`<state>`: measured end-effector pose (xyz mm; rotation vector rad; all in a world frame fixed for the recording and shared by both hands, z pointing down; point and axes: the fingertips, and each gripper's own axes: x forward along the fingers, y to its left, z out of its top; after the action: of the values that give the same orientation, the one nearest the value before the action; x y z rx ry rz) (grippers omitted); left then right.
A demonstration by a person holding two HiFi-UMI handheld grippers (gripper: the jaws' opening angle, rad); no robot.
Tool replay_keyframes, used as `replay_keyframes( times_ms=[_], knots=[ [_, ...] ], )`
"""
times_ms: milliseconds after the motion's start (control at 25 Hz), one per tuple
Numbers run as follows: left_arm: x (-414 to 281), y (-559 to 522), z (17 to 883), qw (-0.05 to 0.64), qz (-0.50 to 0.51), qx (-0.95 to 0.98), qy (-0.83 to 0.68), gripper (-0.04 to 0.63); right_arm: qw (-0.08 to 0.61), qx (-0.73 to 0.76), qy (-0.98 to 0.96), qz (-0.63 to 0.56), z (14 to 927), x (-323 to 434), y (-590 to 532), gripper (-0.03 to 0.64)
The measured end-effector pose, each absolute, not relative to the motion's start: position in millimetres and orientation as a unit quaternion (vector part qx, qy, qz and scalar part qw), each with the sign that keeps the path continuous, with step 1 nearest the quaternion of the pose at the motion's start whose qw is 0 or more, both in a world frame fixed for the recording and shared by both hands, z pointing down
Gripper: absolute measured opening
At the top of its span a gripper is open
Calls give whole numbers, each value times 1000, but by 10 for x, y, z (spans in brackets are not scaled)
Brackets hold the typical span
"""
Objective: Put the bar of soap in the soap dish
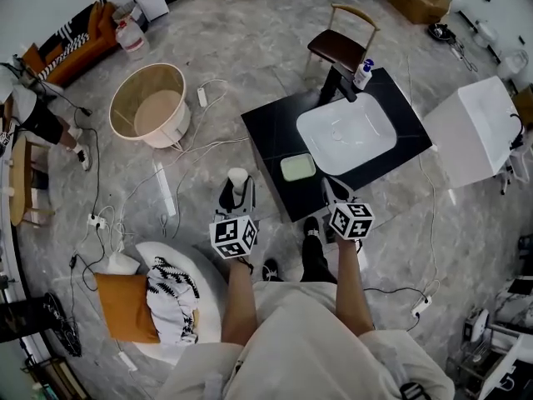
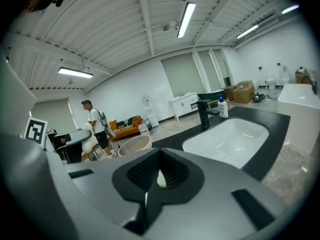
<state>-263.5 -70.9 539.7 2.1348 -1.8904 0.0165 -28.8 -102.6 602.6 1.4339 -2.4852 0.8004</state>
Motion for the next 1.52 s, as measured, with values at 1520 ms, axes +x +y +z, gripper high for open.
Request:
replay_keyframes(
  times_ms=[1520],
  knots=[
    [-2182,-1685,5344,95,56,632,-767,196,115,259,-925,254,6053,-674,-2546,3]
  ],
)
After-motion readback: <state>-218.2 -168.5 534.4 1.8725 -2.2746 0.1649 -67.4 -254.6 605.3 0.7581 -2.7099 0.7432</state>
